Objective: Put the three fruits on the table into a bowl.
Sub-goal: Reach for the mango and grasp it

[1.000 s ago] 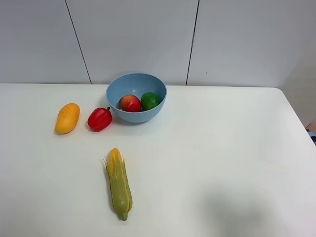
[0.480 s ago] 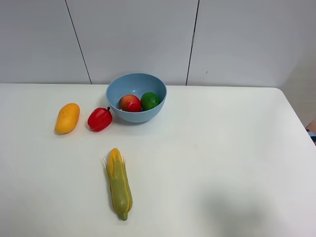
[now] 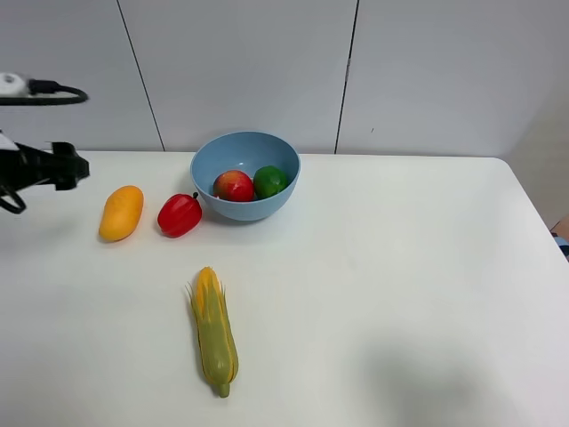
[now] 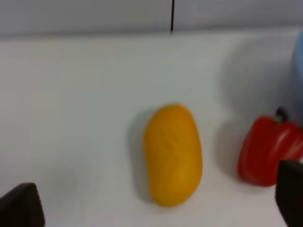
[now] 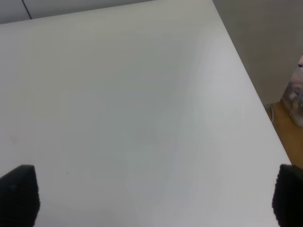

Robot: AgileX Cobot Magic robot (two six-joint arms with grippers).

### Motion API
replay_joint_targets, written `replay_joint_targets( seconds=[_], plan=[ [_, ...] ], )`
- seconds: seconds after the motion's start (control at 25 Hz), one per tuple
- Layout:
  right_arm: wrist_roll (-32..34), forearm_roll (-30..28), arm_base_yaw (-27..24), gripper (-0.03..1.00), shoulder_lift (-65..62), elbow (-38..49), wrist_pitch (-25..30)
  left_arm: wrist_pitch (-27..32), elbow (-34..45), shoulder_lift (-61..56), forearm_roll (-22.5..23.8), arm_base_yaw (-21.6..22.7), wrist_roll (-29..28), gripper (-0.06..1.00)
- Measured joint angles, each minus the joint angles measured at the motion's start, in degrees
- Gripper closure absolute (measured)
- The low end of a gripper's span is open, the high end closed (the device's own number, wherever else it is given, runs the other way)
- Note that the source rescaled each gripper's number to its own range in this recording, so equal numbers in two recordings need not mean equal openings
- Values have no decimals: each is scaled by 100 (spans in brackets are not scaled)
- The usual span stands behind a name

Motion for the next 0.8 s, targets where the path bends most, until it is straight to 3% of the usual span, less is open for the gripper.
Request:
replay_joint_targets(
  seconds=[0.36,0.64,0.8],
  plan=[
    [0,0,0,-2,0,0,0,-809,-575,1942,0,0,39,-6],
    [0,0,0,-2,0,0,0,-1583,-657,2823,0,0,191,-6],
    [0,0,0,-2,0,0,0,-1728,-834,3293,0,0,353,-6]
  ],
)
